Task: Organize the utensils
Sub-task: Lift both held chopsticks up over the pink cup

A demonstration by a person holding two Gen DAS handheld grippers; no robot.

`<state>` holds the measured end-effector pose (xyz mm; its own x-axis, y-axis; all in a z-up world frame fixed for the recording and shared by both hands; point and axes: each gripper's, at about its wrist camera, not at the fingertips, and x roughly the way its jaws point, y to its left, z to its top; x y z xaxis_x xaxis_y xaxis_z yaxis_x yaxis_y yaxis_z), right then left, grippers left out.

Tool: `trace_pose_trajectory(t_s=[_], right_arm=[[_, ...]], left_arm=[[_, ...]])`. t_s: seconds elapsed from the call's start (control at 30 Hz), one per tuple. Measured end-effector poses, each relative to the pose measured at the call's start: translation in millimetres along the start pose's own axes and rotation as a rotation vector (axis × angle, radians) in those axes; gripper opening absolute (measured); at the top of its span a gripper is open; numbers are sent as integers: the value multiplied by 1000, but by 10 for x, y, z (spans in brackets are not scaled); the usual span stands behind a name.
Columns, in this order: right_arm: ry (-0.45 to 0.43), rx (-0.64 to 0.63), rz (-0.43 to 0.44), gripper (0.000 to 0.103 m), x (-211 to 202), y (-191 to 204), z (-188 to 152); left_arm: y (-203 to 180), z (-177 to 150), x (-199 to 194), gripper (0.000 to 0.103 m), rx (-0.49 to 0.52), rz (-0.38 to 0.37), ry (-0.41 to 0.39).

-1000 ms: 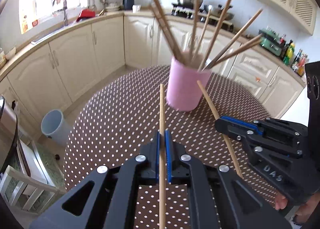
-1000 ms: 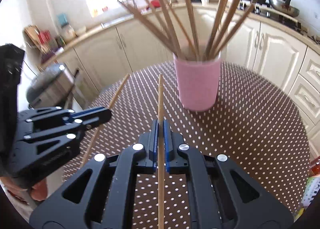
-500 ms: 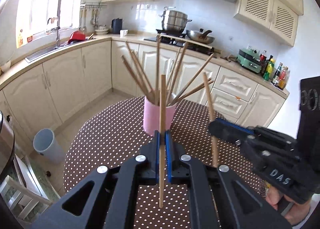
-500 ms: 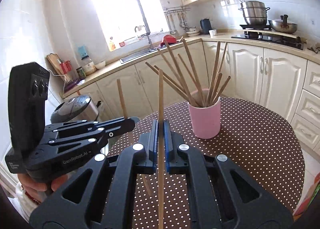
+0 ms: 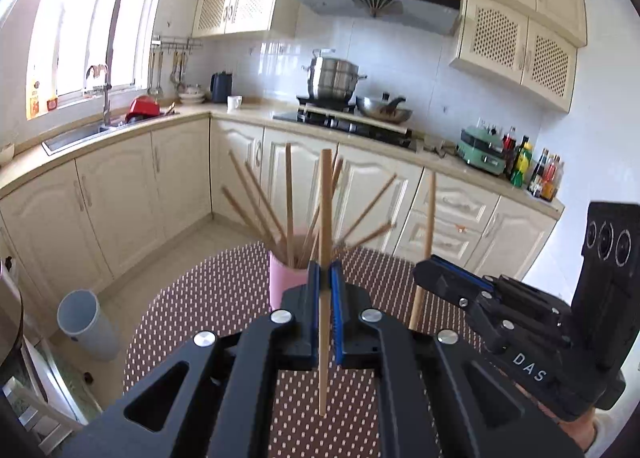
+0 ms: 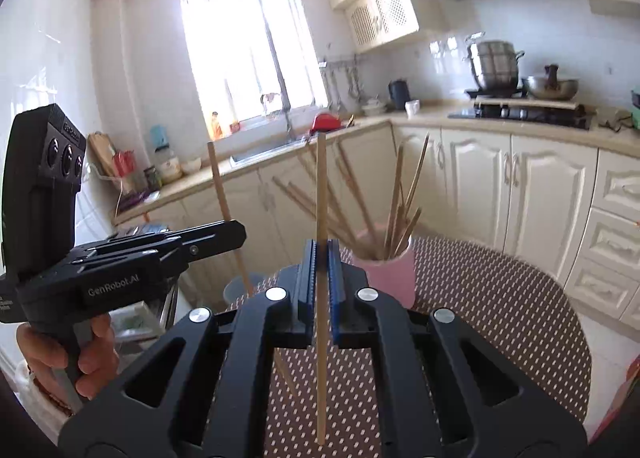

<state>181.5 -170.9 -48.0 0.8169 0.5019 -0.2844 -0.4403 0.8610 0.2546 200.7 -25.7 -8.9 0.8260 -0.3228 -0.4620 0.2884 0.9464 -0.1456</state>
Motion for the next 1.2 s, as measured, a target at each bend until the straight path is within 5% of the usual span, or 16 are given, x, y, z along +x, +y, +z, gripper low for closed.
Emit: trace_pose_trajectory(t_s=[0.37,0.77,1.2], right_arm=[[-215,28,-123,6,-77,-379,416],[-316,34,-188,6,401,-828,749],[-361,51,-68,6,814,-952,785]], left_arm=[[-131,541,168,6,13,38,-157],[-63,850,602,6,-9,94,-255],[-56,724,1039,6,84,115,-267]])
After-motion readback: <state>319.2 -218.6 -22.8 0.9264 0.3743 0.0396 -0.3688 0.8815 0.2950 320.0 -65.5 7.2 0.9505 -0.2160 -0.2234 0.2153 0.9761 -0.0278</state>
